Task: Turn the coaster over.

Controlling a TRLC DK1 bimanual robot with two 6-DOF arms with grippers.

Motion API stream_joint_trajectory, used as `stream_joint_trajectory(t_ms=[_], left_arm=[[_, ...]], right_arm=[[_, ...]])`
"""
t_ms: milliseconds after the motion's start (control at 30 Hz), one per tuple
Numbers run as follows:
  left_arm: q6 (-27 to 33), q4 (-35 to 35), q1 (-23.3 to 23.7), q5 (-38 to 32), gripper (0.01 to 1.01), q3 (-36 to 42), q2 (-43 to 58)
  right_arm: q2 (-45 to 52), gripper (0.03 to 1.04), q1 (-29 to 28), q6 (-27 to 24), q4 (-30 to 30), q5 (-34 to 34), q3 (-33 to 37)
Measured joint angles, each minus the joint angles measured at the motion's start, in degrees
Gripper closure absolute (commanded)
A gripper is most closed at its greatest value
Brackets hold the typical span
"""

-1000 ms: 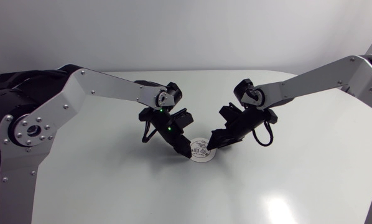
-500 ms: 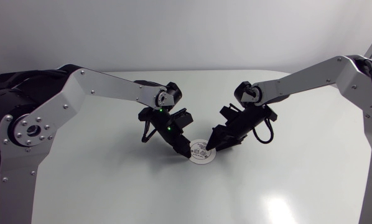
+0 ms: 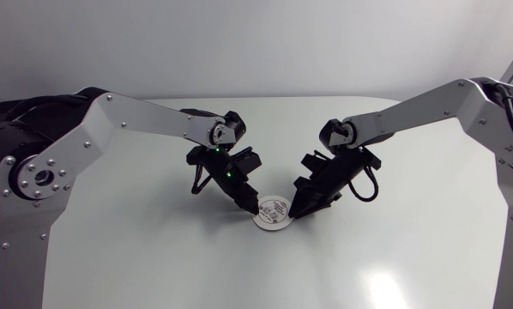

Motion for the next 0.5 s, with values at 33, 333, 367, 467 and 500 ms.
stream_joint_trajectory(t_ms=[33, 333, 367, 467, 500], left_arm=[[0.0, 0.02, 0.0, -0.07, 0.698, 0.0, -0.02], [0.81, 0.02, 0.0, -0.09, 0.698, -0.02, -0.04], [0.81, 0.02, 0.0, -0.09, 0.698, -0.02, -0.04], [0.83, 0.02, 0.0, -0.09, 0.698, -0.02, -0.04], [0.83, 0.02, 0.0, -0.09, 0.698, -0.02, -0.04]], right_arm=[[0.0, 0.77, 0.0, 0.0, -0.02, -0.11, 0.0], [0.0, 0.77, -0.02, 0.02, 0.09, -0.13, 0.0], [0.0, 0.77, -0.02, 0.04, 0.13, -0.11, 0.0], [-0.11, 0.77, -0.02, 0.39, 0.46, -0.09, 0.0], [-0.15, 0.77, -0.02, 0.46, 0.46, -0.09, 0.0]])
